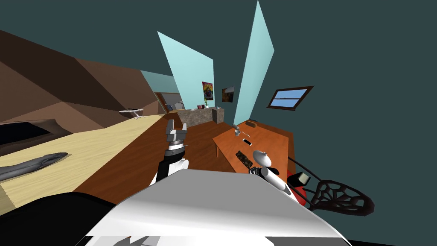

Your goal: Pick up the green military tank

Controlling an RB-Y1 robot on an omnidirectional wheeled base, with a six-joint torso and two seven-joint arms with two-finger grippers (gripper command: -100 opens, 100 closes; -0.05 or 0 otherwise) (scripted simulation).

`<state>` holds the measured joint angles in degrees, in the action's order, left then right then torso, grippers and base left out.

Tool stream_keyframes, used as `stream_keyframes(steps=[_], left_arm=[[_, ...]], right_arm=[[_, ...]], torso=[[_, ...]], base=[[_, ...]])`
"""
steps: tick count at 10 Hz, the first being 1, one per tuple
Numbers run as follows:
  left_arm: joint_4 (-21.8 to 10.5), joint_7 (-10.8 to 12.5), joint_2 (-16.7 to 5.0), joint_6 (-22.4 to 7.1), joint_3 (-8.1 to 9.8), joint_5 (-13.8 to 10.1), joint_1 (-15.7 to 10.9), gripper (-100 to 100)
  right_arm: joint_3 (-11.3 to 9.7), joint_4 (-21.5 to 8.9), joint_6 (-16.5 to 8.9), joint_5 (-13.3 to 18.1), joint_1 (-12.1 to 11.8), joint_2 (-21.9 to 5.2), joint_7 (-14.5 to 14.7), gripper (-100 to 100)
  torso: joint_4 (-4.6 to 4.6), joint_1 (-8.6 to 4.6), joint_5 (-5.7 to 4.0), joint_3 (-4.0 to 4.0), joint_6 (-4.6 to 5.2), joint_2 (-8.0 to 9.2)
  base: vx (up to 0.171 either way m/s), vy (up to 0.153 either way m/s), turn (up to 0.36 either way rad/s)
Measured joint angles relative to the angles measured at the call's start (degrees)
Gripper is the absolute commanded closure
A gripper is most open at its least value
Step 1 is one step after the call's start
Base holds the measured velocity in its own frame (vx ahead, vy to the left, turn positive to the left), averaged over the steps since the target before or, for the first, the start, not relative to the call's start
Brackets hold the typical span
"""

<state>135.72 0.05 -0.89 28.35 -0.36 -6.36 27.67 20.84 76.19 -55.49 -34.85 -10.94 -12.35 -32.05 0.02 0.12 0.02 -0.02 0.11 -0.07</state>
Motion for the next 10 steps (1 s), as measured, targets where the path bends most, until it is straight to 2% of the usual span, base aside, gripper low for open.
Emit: stream_keyframes(steps=[2,3,4,9,10], left_arm=[[0.00,0.00,0.00,0.00,0.00,0.00,0.00,0],[0.00,0.00,0.00,0.00,0.00,0.00,0.00,0],[0.00,0.00,0.00,0.00,0.00,0.00,0.00,0],[0.00,0.00,0.00,0.00,0.00,0.00,-0.01,0],[0.00,0.00,0.00,0.00,0.00,0.00,-0.01,0]], right_arm=[[-0.02,0.01,-0.04,-0.01,0.00,0.02,0.01,100],[-0.02,0.01,-0.04,-0.02,0.00,0.02,0.01,0],[-0.03,0.01,-0.04,-0.02,0.00,0.02,0.01,100],[-5.18,-8.10,2.92,-4.38,6.54,-5.47,-3.34,100],[-6.31,-10.51,3.52,-5.71,8.47,-7.11,-3.81,100]], torso=[[-0.02,-0.02,-0.01,-0.03,0.00,-0.05],[-0.02,-0.03,-0.01,-0.04,0.00,-0.06],[-0.02,-0.04,-0.02,-0.04,0.00,-0.06],[0.06,-0.07,-0.07,0.08,-0.09,0.11],[0.10,-0.05,-0.04,0.10,-0.14,0.13]], base=[[0.000,0.000,0.000],[0.000,0.000,0.000],[-0.071,0.006,0.069],[-0.115,0.013,0.084],[-0.078,0.003,0.056]])
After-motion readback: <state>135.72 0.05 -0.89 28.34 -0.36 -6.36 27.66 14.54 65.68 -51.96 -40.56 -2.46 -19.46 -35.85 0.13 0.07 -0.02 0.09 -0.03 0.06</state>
